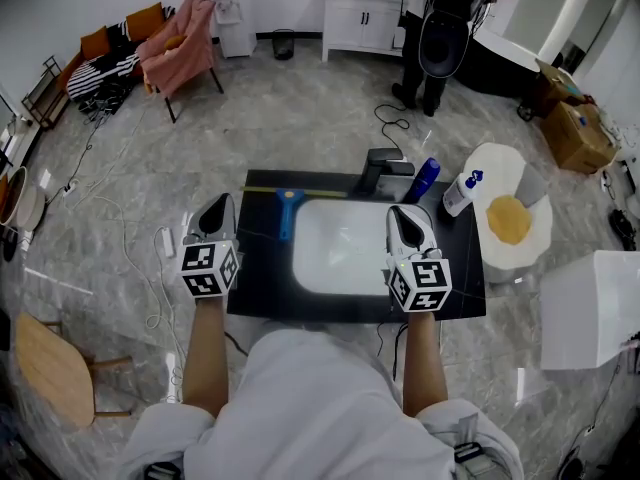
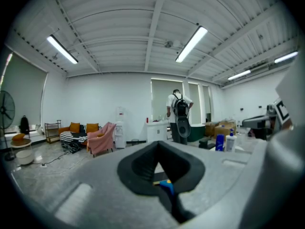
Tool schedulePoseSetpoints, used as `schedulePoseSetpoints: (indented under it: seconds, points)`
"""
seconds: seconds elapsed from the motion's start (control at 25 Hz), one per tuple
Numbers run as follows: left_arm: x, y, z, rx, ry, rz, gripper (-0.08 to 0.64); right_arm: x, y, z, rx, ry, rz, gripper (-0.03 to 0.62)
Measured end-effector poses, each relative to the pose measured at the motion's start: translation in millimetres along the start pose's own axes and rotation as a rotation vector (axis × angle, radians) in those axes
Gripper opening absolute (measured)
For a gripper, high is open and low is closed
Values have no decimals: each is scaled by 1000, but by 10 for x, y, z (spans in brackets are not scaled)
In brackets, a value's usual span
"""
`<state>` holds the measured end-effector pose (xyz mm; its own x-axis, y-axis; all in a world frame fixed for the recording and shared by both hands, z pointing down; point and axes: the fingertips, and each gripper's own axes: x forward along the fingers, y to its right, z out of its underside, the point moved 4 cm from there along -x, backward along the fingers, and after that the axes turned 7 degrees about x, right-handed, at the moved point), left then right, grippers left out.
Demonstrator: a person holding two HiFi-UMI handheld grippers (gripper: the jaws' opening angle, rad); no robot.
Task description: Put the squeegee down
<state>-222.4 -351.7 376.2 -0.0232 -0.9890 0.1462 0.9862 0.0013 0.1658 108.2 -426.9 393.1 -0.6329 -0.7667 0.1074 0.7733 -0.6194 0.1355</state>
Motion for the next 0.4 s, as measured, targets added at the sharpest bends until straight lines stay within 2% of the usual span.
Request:
schedulePoseSetpoints:
  seconds: [0.4]
  points:
    - [-8, -10, -21, 24, 5, 11, -2, 23, -25, -57, -13, 0, -4, 5]
